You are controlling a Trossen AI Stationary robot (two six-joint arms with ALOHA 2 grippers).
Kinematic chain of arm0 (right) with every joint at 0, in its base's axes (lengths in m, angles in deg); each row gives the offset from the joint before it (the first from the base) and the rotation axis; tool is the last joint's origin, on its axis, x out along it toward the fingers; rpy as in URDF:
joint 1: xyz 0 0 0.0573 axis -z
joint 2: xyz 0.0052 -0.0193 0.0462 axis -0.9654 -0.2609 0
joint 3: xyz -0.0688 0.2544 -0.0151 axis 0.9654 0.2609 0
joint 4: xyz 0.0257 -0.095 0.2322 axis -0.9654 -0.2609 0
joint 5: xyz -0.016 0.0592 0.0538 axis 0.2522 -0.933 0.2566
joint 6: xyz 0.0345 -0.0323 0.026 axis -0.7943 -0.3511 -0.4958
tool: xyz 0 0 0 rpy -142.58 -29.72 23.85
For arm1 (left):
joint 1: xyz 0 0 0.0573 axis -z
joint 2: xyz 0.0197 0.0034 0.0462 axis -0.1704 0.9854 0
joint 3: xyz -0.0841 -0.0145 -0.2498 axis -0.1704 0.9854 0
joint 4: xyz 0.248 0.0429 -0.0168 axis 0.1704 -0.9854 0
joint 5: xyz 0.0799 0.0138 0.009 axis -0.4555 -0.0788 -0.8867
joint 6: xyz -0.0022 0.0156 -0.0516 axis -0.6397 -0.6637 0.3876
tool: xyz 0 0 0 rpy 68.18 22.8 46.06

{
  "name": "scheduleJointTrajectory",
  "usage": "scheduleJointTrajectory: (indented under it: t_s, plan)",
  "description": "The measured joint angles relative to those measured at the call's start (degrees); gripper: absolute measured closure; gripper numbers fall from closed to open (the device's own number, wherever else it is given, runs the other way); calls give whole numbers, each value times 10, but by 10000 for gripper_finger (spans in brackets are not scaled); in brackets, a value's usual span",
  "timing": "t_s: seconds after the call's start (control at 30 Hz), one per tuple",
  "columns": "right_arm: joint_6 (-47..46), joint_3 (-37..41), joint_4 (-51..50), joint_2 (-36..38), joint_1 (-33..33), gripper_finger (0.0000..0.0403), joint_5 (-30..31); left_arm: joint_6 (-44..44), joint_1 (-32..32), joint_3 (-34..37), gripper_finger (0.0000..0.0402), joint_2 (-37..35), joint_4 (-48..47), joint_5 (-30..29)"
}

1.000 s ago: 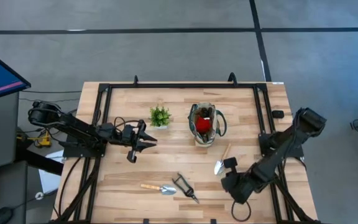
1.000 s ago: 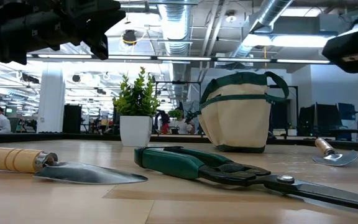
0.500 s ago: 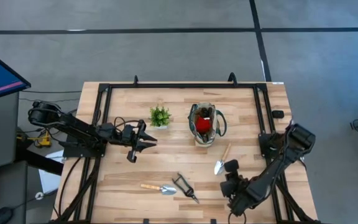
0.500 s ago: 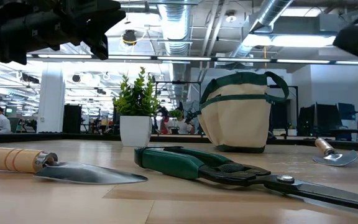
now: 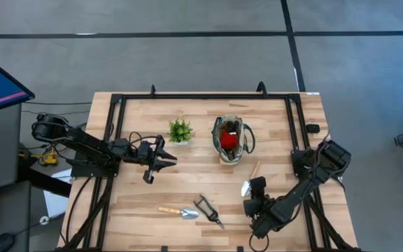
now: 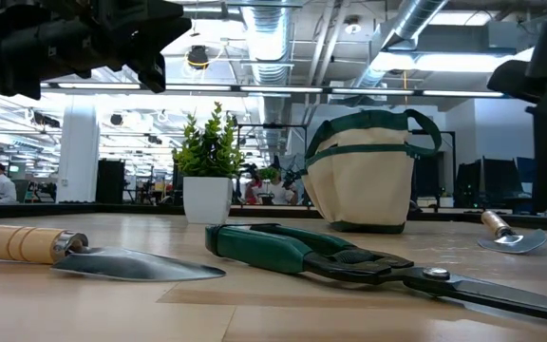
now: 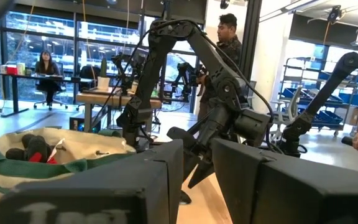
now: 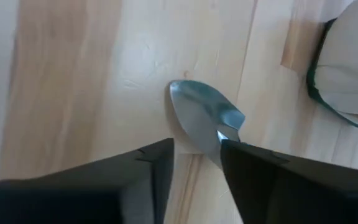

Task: Pick & Place Garden tools in Gardening bag
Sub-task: Put the top brown trowel into the white gardening bag

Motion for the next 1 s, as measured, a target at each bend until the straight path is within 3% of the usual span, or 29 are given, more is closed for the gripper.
scheduleJointTrajectory:
  t_s: [0.27,0.43,0.73,1.0]
  plan:
    - [0,38,1,1,12,245,-25,0,0,0,325,0,-3,0]
    - [12,44,5,1,6,256,11,1,0,0,325,0,-4,0]
    - [55,49,40,1,22,268,2,1,0,0,325,0,-5,0]
    - [75,69,82,2,25,276,33,1,8,0,325,0,-5,0]
